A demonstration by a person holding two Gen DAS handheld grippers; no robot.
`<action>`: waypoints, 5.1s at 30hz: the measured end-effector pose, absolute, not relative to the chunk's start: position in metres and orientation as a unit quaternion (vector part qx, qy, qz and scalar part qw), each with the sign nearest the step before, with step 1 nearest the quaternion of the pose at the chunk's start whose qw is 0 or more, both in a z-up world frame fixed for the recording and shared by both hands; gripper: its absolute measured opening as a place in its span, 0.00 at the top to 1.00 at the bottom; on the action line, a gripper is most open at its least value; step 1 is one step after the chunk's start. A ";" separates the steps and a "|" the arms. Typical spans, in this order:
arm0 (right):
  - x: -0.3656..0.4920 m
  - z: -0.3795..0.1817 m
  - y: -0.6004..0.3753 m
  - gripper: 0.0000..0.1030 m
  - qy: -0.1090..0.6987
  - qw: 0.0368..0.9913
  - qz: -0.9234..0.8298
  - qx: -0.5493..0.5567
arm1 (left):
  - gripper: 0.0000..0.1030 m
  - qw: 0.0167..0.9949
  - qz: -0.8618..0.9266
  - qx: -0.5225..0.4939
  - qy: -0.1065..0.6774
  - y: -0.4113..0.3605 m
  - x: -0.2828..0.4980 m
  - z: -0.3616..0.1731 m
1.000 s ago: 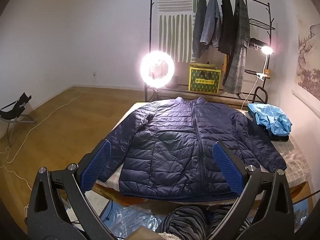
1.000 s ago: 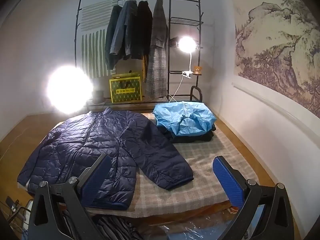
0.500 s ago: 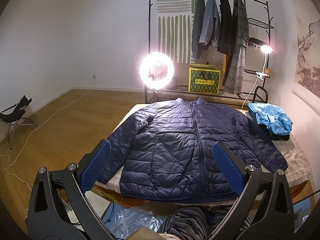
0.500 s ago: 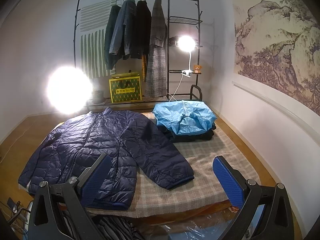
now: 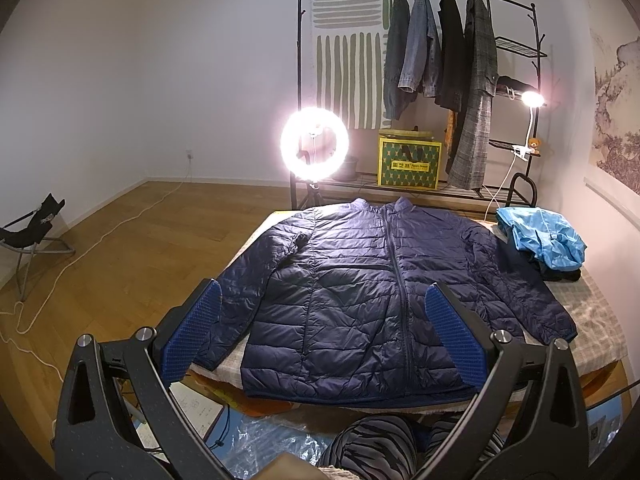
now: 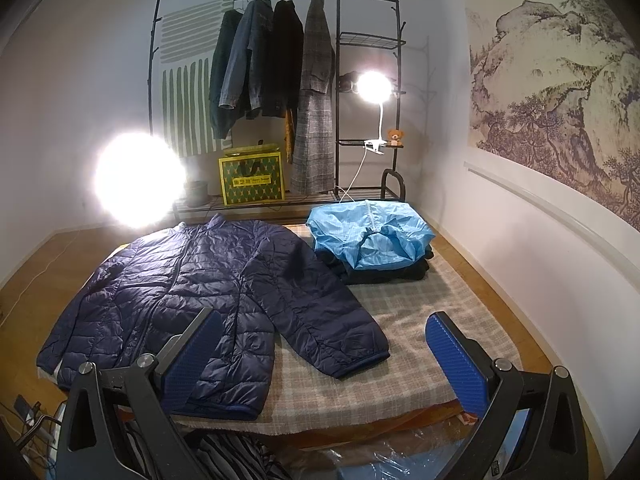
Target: Fold large clothes
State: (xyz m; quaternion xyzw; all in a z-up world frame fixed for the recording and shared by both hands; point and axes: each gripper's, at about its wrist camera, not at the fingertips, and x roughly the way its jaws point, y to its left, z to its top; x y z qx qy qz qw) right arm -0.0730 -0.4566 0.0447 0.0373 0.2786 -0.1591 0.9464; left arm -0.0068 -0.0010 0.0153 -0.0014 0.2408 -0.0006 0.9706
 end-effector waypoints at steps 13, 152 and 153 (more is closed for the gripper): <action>-0.072 0.044 -0.456 0.00 0.279 0.946 -0.158 0.039 | 0.00 0.971 -0.001 -0.001 0.240 -0.001 -0.007 0.015; 0.315 -0.172 -0.215 0.10 0.523 0.812 0.226 0.127 | 0.67 0.873 -0.106 -0.160 0.448 0.090 0.170 -0.178; 0.324 -0.180 -0.209 0.11 0.533 0.807 0.220 0.127 | 0.67 0.875 -0.093 -0.161 0.447 0.098 0.168 -0.178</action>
